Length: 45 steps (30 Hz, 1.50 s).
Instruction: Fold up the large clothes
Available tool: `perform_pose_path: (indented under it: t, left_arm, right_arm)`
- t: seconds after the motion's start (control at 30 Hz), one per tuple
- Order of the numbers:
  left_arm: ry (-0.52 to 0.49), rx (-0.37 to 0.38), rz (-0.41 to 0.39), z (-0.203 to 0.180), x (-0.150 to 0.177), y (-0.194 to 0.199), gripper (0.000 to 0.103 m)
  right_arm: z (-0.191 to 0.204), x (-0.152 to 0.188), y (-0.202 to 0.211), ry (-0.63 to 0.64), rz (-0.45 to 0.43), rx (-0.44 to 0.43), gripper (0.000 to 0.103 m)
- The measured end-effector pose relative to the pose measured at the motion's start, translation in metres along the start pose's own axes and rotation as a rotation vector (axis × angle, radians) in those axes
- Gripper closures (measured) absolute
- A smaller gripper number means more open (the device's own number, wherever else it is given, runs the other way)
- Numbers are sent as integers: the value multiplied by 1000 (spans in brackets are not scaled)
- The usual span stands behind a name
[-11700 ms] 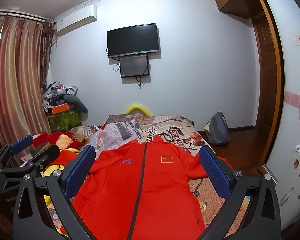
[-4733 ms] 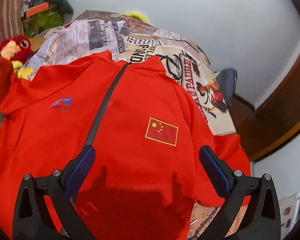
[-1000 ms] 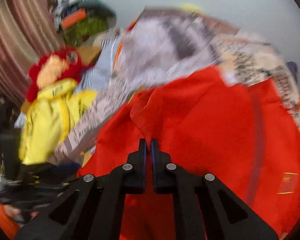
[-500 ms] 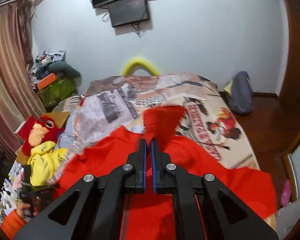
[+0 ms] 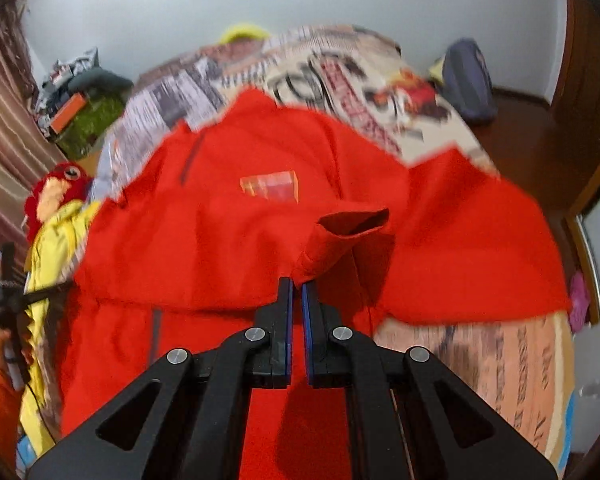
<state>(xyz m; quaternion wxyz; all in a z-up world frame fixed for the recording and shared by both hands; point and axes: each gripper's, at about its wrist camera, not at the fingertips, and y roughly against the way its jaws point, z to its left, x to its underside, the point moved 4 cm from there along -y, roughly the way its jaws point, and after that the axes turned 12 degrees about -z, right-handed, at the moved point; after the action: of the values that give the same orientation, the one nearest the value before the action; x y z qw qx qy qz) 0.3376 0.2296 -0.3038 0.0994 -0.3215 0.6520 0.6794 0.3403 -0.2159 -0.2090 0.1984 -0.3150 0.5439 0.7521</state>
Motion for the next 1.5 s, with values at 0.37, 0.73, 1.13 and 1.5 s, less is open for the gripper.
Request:
perform_pose_path:
  t: [0.37, 0.73, 1.13, 1.5]
  left_arm:
    - [-135, 32, -19, -60, 8, 37, 45]
    - [-266, 118, -151, -150, -19, 76, 34]
    - [-311, 190, -196, -221, -28, 61, 28]
    - [-298, 141, -114, -211, -12, 22, 28]
  right_arm:
    - [-29, 37, 8, -26, 128, -14, 96]
    - [-98, 10, 59, -197, -29, 61, 51]
    - [-213, 26, 36, -646, -23, 102, 50]
    - [-264, 29, 1, -849, -77, 151, 50]
